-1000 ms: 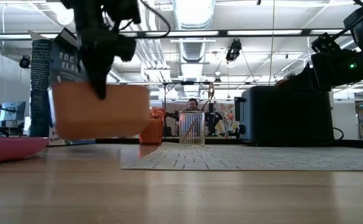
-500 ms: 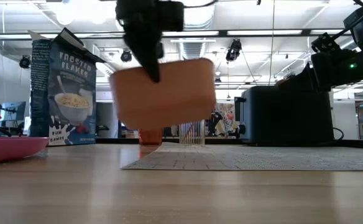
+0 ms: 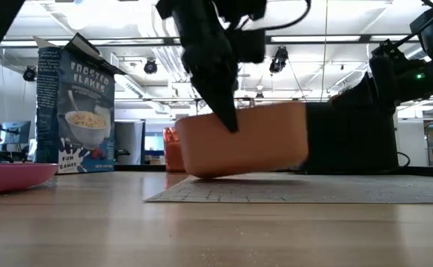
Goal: Arrange a breakfast setting
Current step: Move the orange bin to the bottom right of the table
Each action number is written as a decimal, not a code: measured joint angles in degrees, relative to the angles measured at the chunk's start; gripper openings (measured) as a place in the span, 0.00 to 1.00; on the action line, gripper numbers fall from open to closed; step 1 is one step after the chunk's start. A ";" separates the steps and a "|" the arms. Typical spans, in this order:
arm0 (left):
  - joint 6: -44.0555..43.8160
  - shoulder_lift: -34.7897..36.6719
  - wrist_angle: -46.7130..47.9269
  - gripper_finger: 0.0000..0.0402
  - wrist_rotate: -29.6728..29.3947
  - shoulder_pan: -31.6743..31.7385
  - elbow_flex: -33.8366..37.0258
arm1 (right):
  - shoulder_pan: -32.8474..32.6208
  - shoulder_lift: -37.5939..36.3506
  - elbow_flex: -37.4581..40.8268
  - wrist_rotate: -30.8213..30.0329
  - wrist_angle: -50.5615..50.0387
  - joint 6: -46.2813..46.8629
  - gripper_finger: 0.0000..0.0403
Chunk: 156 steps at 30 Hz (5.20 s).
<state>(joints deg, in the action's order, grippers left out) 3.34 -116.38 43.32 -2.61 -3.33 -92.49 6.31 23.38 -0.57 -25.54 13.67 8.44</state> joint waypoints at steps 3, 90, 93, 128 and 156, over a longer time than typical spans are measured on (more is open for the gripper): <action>1.56 -1.97 -1.54 0.00 -0.01 0.00 -0.26 | -0.01 0.01 0.00 -0.03 -0.07 4.28 0.32; -37.64 0.20 45.85 0.35 -30.93 -20.50 -22.57 | -9.84 51.43 -53.30 20.97 -49.17 -42.26 0.38; -40.40 0.22 46.63 0.35 -30.93 -21.32 -22.16 | -9.83 54.11 -53.60 20.98 -49.15 -43.84 0.37; -44.36 3.83 46.69 0.35 -37.71 -22.08 -16.33 | -16.79 52.93 -57.77 25.58 -67.15 -21.80 0.02; -36.84 3.77 46.69 0.35 -44.87 -22.20 -16.33 | -61.56 60.80 -62.63 27.25 -64.80 55.60 0.02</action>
<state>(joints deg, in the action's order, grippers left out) -33.50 -112.61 90.02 -47.48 -25.53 -108.81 -55.26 84.18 -63.20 1.71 -51.13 64.05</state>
